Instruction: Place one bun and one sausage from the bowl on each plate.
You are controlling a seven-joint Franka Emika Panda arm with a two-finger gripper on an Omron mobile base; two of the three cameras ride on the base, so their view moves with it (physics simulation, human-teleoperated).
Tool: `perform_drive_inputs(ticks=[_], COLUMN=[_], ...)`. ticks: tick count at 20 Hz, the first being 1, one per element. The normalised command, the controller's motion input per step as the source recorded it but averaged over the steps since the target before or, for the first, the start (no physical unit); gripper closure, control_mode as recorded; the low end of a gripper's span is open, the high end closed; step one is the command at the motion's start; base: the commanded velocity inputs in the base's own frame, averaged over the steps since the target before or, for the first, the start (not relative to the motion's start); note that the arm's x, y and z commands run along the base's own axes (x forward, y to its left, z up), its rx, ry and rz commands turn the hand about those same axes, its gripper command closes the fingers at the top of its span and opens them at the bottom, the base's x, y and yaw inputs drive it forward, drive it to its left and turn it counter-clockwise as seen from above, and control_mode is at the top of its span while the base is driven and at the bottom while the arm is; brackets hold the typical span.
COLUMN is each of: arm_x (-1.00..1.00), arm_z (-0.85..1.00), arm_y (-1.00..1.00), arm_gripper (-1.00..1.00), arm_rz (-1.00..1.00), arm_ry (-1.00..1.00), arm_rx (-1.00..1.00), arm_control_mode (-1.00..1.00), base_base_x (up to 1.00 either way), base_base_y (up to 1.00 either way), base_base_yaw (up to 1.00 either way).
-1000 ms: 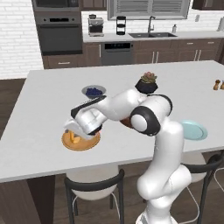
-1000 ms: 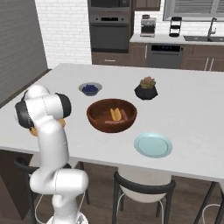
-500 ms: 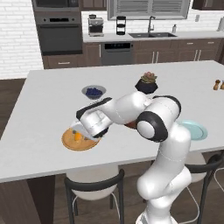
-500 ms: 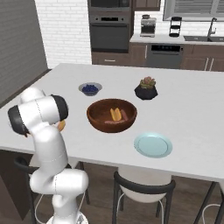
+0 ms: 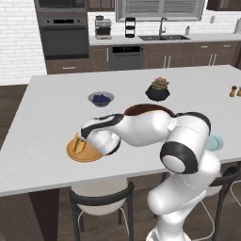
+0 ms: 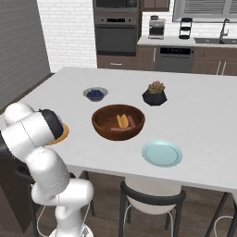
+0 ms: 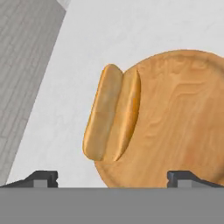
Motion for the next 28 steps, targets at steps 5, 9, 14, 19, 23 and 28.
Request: perform_drive_inputs(ticks=[5,9,14,19,23,28], arm_x=[-0.14,0.00,0.00,0.06,0.28,0.14], arm_z=[1.00,1.00,1.00,0.79,0.44,0.02], arm_y=[0.00,0.00,-0.14,-0.62,-0.89,-1.00], arm_gripper=[-1.00,-1.00,-1.00,-1.00,-1.00,-1.00], arm_rz=[-0.01,0.00,0.00,0.00,0.00,-0.03], arm_ry=[-0.10,-0.08,0.00,0.12,0.19,0.23], arm_rx=[-0.09,-0.12,-0.18,-0.18,-0.13,-0.03], arm_control_mode=[-1.00,-1.00,-1.00,-1.00,-1.00,-1.00], base_base_x=[0.00,0.00,0.00,0.00,0.00,0.00], base_base_y=[0.00,0.00,0.00,0.00,0.00,0.00], base_base_yaw=[0.00,0.00,0.00,0.00,0.00,0.00])
